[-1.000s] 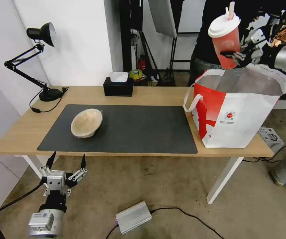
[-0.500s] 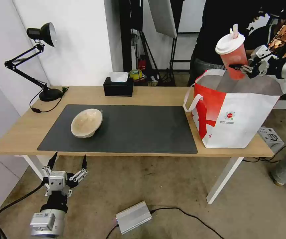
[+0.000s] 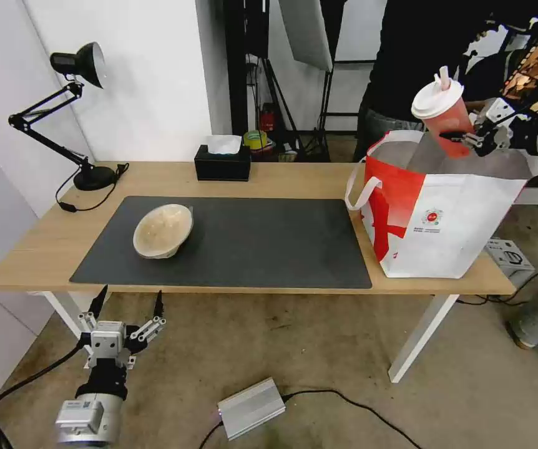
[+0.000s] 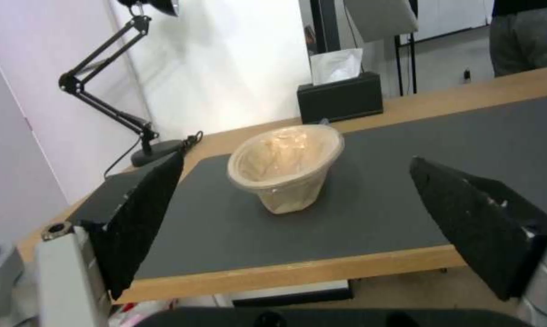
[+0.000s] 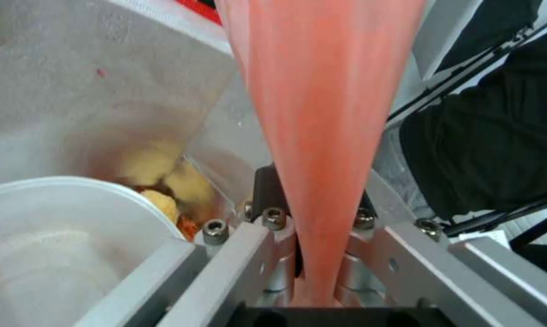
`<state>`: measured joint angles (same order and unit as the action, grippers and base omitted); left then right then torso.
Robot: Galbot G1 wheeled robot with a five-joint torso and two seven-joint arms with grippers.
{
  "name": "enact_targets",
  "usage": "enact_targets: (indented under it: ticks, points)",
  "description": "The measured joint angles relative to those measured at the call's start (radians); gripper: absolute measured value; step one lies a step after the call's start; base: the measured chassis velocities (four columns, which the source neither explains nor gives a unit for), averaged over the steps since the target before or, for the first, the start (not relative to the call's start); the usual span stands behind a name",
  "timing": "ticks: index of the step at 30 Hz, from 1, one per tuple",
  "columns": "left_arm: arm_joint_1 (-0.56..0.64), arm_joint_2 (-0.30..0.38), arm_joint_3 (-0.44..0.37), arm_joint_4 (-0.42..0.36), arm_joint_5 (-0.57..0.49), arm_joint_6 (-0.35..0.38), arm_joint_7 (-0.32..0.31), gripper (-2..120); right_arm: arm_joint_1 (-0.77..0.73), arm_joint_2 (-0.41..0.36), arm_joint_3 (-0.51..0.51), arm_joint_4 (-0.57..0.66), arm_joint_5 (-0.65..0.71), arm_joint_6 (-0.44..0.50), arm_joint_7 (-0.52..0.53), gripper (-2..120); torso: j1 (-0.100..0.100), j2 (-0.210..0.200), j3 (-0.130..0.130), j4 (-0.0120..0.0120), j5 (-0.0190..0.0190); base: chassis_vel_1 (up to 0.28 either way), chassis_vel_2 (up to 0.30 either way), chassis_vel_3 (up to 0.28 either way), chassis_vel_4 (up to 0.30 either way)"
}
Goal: Pick up the trash from the table and place it into the takeout bag.
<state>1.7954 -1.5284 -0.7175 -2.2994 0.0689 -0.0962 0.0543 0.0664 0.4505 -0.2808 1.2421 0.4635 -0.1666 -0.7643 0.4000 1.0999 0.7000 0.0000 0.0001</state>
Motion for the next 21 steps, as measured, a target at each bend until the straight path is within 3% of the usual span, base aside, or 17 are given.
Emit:
enact_targets:
  ticks: [21]
  points:
    - [-0.003, -0.007, -0.001, 0.000, -0.001, -0.002, 0.000, 100, -0.023, 0.008, -0.022, -0.021, -0.033, 0.012, -0.022, 3, 0.000, 0.000, 0.000, 0.0000, -0.0001, 0.000, 0.000, 0.000, 0.000]
